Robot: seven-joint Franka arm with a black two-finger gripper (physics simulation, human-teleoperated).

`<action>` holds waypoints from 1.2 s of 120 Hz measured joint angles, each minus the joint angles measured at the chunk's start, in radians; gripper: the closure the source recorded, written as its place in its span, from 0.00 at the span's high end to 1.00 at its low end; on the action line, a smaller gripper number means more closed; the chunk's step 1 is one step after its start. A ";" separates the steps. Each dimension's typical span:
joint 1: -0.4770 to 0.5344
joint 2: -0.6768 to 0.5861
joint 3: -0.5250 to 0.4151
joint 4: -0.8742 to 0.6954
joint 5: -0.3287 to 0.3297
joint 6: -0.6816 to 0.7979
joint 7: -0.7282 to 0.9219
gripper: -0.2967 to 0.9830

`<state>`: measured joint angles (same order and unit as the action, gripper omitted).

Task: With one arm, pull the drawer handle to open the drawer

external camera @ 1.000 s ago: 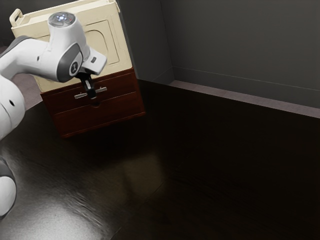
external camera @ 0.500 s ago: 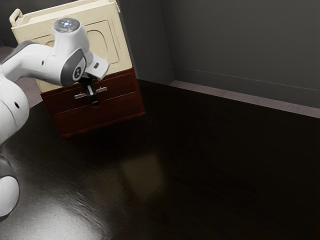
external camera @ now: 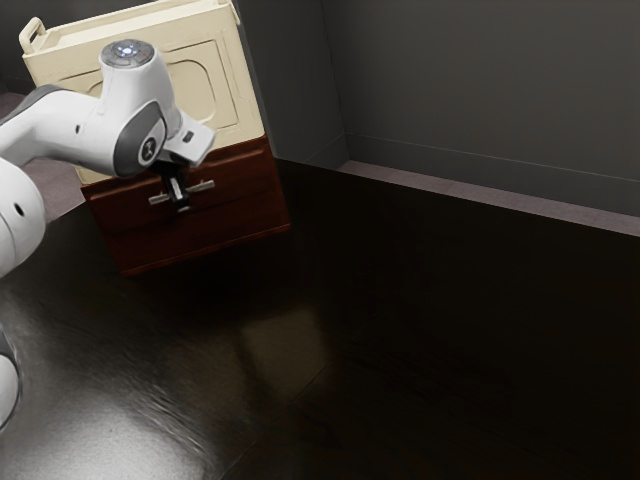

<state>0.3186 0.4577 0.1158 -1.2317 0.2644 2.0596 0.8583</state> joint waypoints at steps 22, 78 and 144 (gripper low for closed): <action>0.000 -0.066 -0.005 -0.085 0.000 0.000 0.000 0.34; -0.001 -0.195 -0.040 -0.254 -0.007 0.000 0.002 0.33; 0.000 -0.278 -0.073 -0.356 -0.024 0.008 0.007 0.33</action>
<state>0.3183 0.1797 0.0425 -1.5877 0.2407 2.0680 0.8648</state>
